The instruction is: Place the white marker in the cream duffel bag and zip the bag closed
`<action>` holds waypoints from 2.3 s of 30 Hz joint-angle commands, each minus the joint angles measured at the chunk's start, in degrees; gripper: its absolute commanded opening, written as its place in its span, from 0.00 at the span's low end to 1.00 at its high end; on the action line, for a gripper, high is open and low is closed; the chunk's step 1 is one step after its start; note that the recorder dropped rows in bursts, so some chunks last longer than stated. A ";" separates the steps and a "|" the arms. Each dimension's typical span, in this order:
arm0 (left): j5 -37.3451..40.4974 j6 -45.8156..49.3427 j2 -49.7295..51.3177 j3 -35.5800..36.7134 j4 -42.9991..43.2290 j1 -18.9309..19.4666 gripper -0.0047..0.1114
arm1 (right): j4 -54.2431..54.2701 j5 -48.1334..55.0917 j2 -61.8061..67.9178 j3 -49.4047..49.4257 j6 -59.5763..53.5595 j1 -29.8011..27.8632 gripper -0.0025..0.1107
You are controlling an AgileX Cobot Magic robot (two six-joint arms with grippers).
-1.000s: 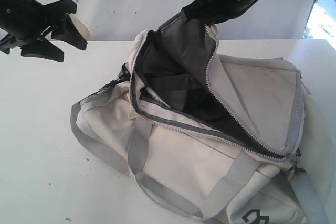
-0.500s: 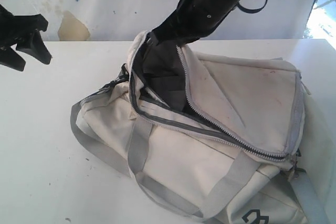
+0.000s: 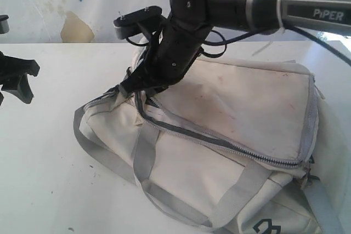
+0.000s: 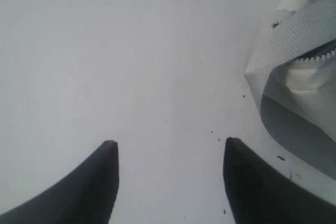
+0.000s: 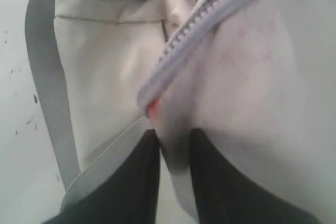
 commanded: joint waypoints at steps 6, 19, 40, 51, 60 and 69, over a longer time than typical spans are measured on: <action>-1.93 -0.40 -0.68 1.04 0.74 0.00 0.57 | 0.93 -0.25 4.43 -0.22 -0.98 1.67 0.38; -2.76 -0.16 -0.68 1.02 0.61 -0.12 0.52 | -0.60 19.84 -6.86 -0.22 7.18 -2.41 0.38; -3.00 -3.80 -10.25 1.02 4.53 -21.17 0.55 | 0.57 20.35 -27.73 24.84 10.22 -22.65 0.33; -19.65 -7.45 0.58 1.02 -6.81 -21.17 0.77 | 1.00 14.75 -27.78 26.50 10.08 -32.77 0.55; -27.29 -0.78 6.60 -1.08 -21.42 -21.17 0.77 | 2.09 11.22 -25.17 26.50 9.85 -36.56 0.53; -28.76 -0.54 14.08 -6.42 -21.22 -21.17 0.77 | 2.75 7.27 -21.14 26.50 8.26 -36.97 0.53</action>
